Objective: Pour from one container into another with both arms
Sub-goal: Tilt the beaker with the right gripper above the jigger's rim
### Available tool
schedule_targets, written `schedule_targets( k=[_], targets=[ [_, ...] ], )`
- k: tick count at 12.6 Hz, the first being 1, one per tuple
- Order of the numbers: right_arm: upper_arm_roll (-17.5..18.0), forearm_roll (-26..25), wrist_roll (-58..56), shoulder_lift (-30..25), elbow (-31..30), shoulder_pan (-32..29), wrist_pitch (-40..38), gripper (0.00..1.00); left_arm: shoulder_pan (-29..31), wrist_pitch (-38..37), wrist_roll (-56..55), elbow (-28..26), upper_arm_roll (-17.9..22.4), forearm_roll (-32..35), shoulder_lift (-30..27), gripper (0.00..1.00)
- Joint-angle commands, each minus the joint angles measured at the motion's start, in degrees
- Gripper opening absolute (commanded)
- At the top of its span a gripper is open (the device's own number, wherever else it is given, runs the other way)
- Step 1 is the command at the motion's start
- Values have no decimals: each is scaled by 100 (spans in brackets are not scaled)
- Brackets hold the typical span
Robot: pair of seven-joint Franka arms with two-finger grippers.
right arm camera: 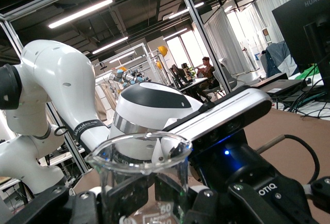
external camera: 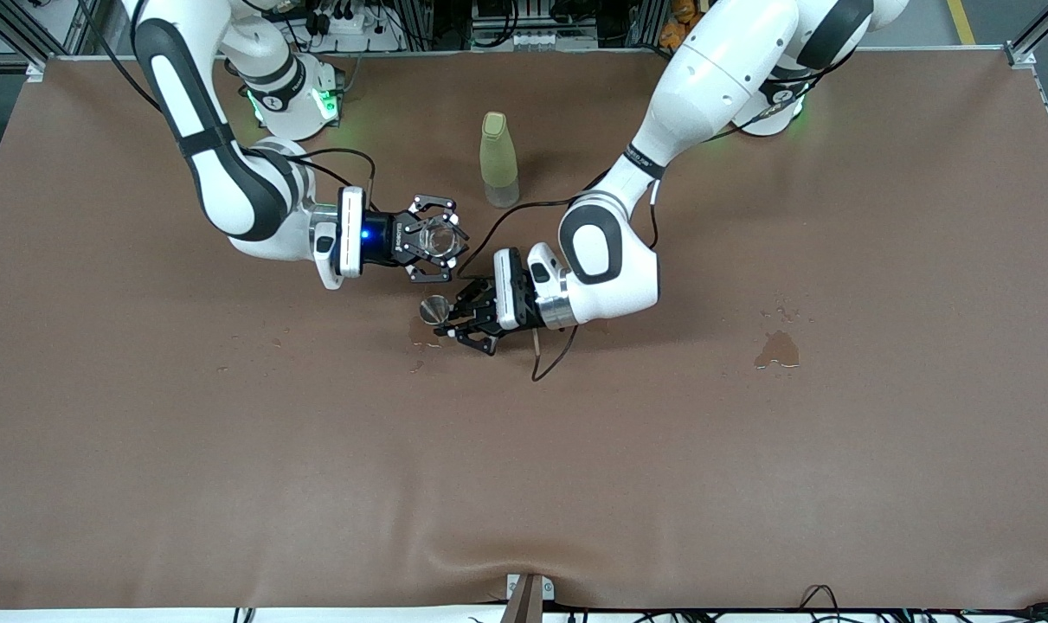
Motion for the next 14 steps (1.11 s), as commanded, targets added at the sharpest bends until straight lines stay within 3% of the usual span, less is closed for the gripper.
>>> schedule_targets(
  k=[1, 14],
  targets=[
    [7, 199, 481, -147, -118, 31, 56, 0, -3, 63, 60, 105, 5, 73, 36, 0],
    [165, 463, 2539, -226, -75, 31, 363, 0, -12, 63, 51, 105, 5, 64, 19, 0]
  ],
)
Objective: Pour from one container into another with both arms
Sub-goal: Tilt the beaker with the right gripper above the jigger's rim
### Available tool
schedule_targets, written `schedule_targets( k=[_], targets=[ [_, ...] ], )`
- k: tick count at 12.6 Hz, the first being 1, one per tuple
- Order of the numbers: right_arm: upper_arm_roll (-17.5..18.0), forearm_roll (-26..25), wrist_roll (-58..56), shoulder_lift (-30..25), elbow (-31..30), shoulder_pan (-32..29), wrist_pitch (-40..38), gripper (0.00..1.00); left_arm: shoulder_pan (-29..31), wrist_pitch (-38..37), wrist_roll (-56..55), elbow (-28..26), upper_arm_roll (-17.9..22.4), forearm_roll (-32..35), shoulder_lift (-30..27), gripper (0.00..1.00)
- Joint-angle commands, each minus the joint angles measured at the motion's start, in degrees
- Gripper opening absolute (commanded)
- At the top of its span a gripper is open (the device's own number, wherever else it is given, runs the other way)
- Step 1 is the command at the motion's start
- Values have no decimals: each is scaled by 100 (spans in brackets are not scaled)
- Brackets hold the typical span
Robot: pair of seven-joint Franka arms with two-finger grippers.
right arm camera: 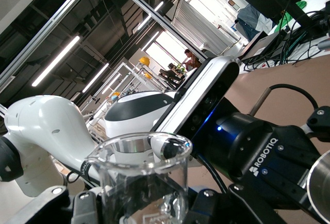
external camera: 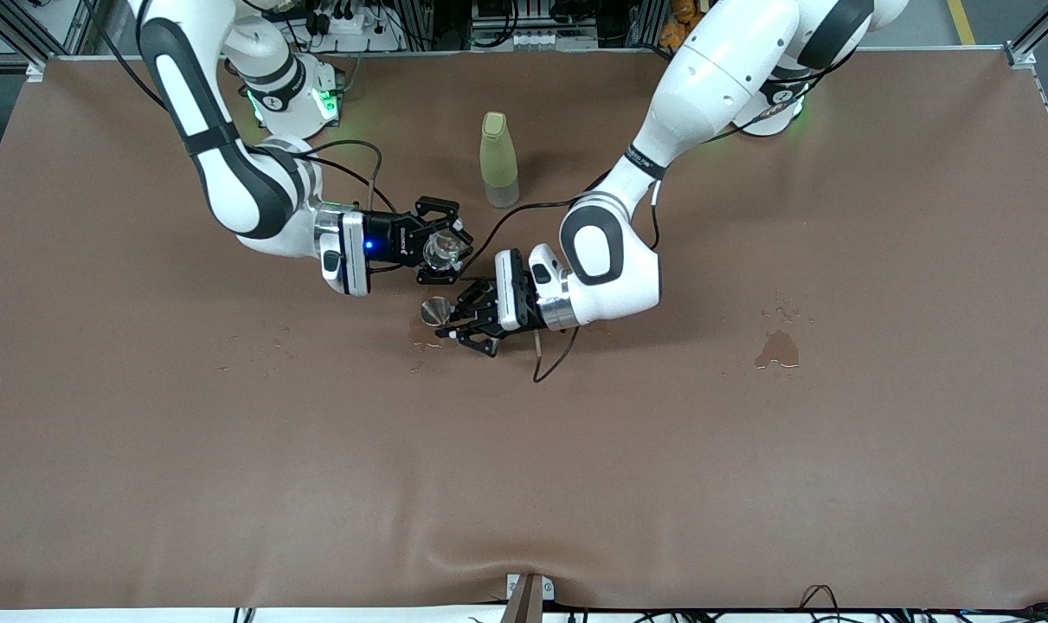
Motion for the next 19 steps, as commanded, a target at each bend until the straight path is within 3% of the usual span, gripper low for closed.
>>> schedule_targets(
  k=[1, 19],
  targets=[
    [27, 147, 419, -219, -66, 30, 122, 0, -4, 63, 32, 100, -11, 58, 19, 0],
    [18, 147, 2160, -236, 31, -22, 245, 0, -30, 63, 445, -14, -11, 40, -25, 0]
  ],
)
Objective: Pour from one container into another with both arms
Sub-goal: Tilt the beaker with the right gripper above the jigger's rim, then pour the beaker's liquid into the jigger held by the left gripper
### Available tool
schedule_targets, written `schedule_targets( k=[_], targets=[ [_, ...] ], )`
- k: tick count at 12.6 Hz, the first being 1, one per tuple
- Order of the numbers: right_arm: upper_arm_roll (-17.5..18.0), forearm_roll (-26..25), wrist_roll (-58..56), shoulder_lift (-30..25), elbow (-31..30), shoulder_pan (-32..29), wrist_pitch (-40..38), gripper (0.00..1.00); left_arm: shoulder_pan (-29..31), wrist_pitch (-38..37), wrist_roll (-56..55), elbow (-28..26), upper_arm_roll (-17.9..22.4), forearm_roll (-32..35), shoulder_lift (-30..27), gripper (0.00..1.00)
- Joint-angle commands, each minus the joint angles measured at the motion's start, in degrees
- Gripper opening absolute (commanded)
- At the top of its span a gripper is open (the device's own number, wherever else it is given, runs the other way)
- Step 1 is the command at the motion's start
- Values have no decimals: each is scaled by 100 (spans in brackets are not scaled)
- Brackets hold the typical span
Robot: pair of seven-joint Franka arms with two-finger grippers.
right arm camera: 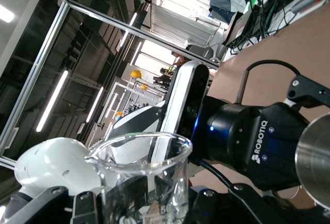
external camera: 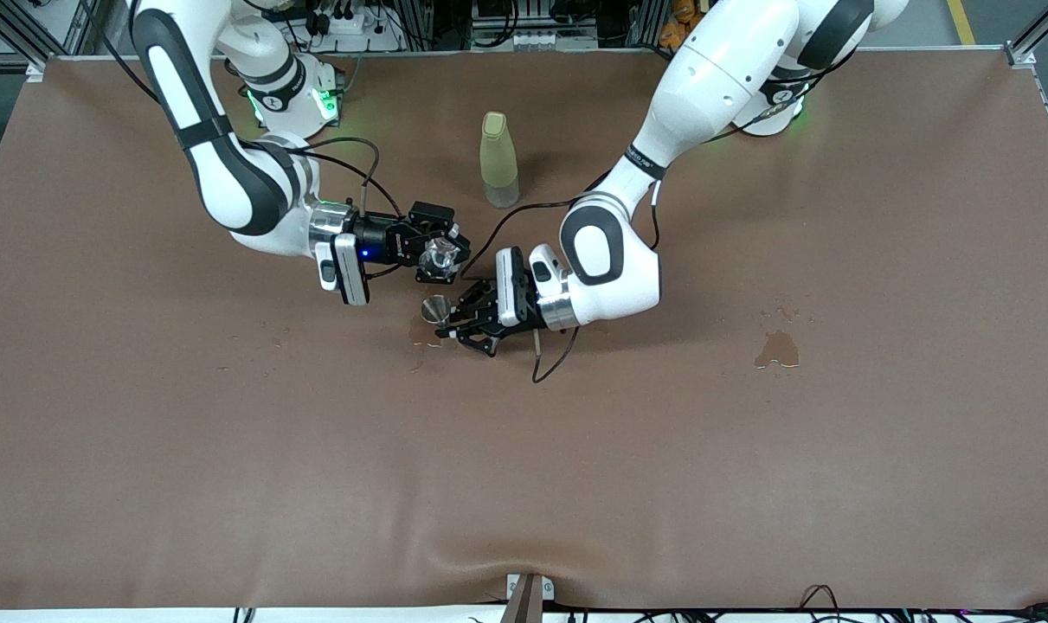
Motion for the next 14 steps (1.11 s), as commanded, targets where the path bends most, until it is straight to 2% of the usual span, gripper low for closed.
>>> schedule_targets(
  k=[1, 14],
  targets=[
    [26, 83, 291, -146, -36, -21, 53, 0, -35, 58, 63, -13, -12, 40, -34, 0],
    [17, 74, 836, -233, -97, -74, 45, 0, -26, 58, 71, -338, -64, 40, -201, 0]
  ],
)
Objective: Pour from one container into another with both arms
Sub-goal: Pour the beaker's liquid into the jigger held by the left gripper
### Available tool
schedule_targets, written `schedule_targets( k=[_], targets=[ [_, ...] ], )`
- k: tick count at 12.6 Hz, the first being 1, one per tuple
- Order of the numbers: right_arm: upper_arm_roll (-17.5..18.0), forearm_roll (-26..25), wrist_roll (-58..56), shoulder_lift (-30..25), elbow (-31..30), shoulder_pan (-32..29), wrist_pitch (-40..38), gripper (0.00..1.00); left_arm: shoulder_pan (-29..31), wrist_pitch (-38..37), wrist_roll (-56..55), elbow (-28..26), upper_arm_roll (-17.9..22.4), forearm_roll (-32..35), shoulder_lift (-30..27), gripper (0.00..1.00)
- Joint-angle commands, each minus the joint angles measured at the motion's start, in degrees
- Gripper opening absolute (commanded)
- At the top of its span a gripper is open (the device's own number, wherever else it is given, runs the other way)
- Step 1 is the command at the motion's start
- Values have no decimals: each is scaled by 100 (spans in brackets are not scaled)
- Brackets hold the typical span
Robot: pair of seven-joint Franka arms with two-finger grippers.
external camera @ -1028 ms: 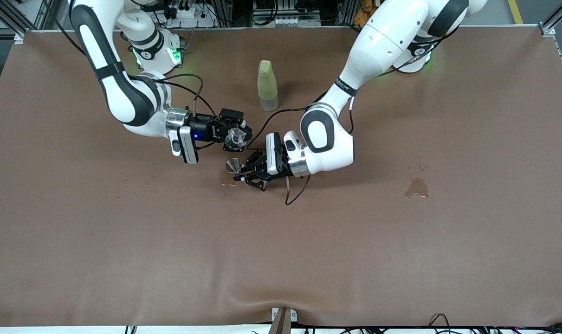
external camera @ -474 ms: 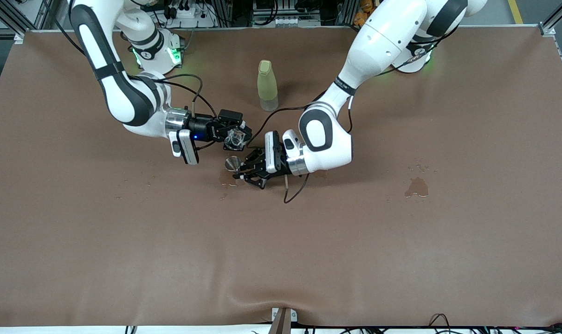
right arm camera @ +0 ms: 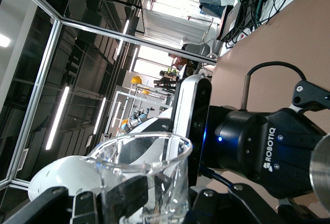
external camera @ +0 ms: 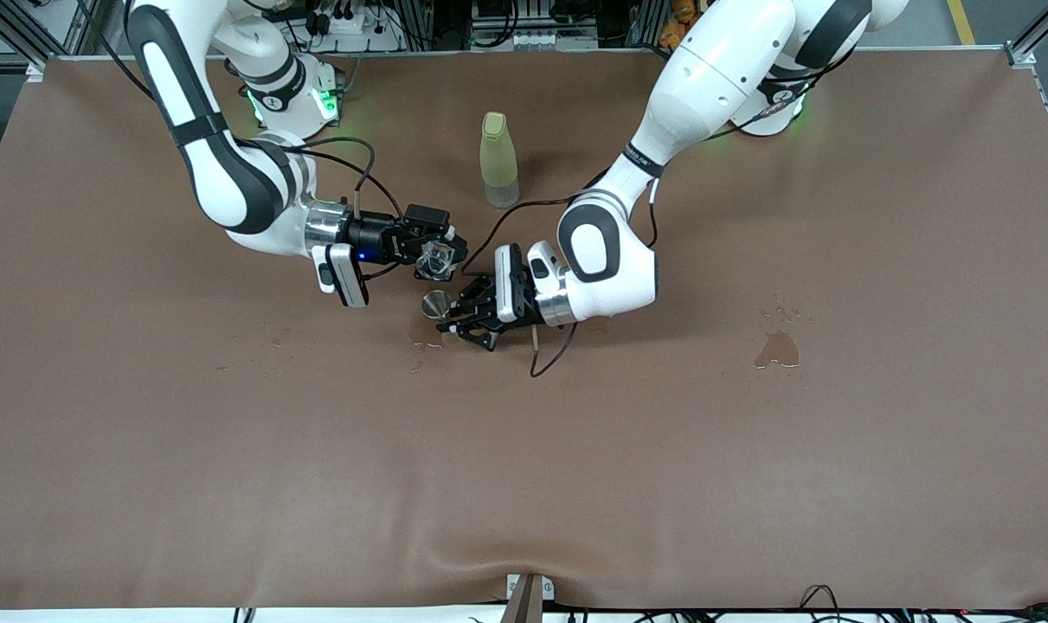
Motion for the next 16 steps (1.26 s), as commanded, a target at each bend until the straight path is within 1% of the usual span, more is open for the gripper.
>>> schedule_targets(
  k=[1, 4, 6, 14, 16],
  targets=[
    [33, 73, 123, -172, -97, -45, 44, 0, 21, 58, 65, -206, -37, 40, -208, 0],
    [33, 38, 79, -198, -202, -45, 35, 0, 21, 58, 65, -206, -37, 40, -208, 0],
    [33, 29, 105, -312, -298, -45, 35, 0, 21, 58, 65, -215, -37, 40, -208, 0],
    [33, 29, 140, -418, -457, -36, 26, 0, 21, 58, 56, -215, -37, 40, -208, 0],
    [33, 29, 368, -409, -448, -36, 26, 0, 21, 58, 56, -215, -37, 40, -199, 0]
  ],
)
